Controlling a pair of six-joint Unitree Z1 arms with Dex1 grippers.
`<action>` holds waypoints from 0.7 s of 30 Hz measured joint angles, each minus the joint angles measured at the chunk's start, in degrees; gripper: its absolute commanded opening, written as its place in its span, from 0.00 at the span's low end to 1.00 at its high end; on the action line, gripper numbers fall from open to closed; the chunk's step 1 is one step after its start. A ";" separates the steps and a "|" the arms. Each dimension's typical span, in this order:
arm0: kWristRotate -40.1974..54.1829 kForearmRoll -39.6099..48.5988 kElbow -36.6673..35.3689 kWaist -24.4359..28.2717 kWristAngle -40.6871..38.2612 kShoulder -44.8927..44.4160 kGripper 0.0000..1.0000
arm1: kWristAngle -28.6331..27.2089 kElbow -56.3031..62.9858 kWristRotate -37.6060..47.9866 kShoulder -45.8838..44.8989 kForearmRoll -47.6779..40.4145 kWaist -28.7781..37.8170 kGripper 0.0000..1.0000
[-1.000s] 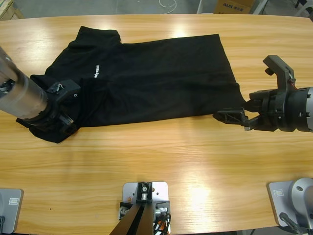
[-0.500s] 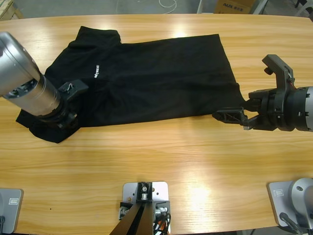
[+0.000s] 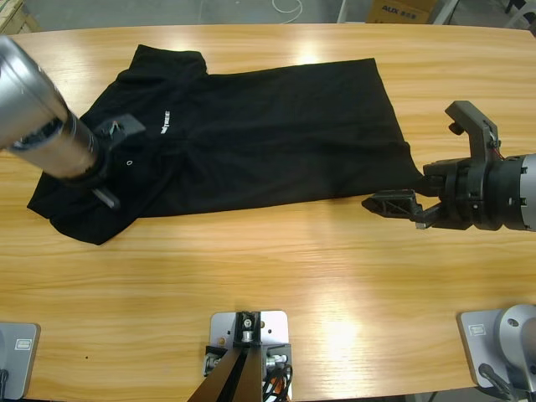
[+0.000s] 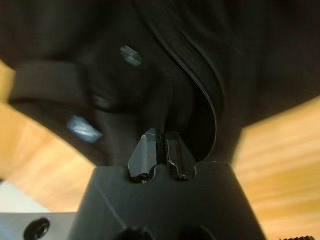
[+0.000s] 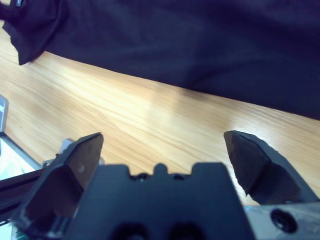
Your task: Fold clothes
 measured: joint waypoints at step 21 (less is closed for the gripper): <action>21.79 1.80 -20.42 10.44 10.32 7.82 0.00 | 2.22 5.42 1.58 1.05 -5.06 0.00 0.98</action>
